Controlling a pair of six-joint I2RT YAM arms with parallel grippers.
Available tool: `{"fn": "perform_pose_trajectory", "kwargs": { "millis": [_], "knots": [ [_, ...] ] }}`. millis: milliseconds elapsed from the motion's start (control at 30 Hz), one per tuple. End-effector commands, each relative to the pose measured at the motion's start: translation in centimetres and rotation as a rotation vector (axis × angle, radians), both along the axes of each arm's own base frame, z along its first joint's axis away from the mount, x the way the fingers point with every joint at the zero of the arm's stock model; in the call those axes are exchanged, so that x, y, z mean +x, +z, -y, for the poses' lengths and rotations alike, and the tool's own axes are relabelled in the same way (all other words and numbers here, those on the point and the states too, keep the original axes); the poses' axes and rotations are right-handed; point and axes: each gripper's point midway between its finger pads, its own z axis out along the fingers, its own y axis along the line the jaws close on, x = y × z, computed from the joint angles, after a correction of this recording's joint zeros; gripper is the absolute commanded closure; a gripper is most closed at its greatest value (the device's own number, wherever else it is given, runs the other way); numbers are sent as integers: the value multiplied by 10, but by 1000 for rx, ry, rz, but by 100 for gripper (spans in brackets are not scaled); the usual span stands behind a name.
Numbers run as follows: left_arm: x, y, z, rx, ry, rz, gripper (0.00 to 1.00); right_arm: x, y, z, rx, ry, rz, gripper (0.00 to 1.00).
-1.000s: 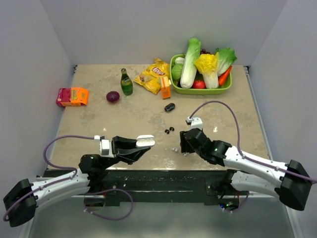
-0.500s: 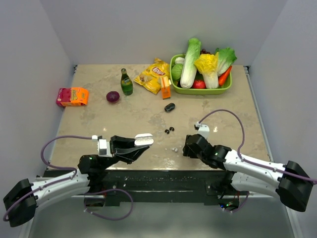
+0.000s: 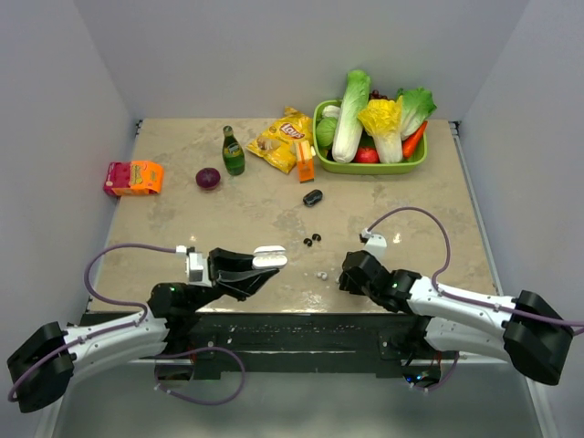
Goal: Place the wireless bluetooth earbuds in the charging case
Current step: Pick up the earbud from the center of the board.
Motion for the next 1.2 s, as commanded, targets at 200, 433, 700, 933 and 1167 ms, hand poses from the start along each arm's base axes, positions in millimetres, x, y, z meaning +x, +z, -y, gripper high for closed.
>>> {"fn": "perform_pose_trajectory", "kwargs": {
  "millis": [200,433,700,933,1167],
  "knots": [
    [-10,-82,-14,111,-5,-81,100,9,4,-10,28,0,32,58],
    [-11,-83,-13,113,-10,-86,100,7,0,-13,20,26,15,60],
    [-12,-85,-12,121,-20,-93,100,7,-3,-19,18,53,4,66],
    [-12,-87,-13,124,-21,-94,100,6,-1,-20,29,61,9,78],
    [-12,-88,-12,127,-22,-98,100,5,-3,-27,52,84,1,80]
  ]
}}
